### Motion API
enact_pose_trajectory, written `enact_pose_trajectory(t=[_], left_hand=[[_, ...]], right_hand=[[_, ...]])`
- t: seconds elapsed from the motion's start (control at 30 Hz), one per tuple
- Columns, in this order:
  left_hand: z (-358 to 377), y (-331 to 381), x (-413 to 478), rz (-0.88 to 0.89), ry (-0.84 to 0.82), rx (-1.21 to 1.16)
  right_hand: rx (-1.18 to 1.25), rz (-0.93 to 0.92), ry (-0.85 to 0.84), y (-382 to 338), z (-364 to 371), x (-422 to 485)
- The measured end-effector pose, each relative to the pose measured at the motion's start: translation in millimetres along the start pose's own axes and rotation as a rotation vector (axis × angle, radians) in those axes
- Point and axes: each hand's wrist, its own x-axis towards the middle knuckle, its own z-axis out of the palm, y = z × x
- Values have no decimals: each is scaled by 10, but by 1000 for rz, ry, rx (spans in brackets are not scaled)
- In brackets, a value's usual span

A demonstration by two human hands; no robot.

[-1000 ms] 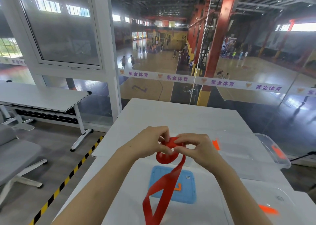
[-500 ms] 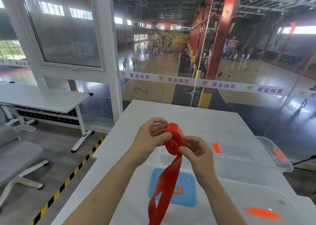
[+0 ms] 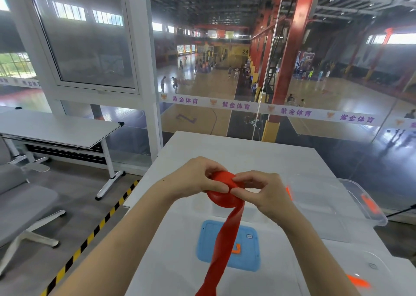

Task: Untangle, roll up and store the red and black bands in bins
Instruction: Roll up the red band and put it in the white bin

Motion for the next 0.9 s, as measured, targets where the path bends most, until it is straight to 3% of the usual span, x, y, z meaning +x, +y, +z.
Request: enact_pose_trajectory(t=[0.13,0.3,0.53,0.7,0.9], left_hand=[[62,-28,-31,9,68,-105],[174,-47,-60,31,224,-322],[254,35,-70,70,310,-624],[281,44,-62,91,392,-702],[174,51,-97,110,345,-603]], right_hand=[[232,98,72,41,51,-77],[318,221,66,183,130,-233],[402,210,199,68,101,-167],[312,215,216,-126,37,-59],[200,256,181,-150,-108,-42]])
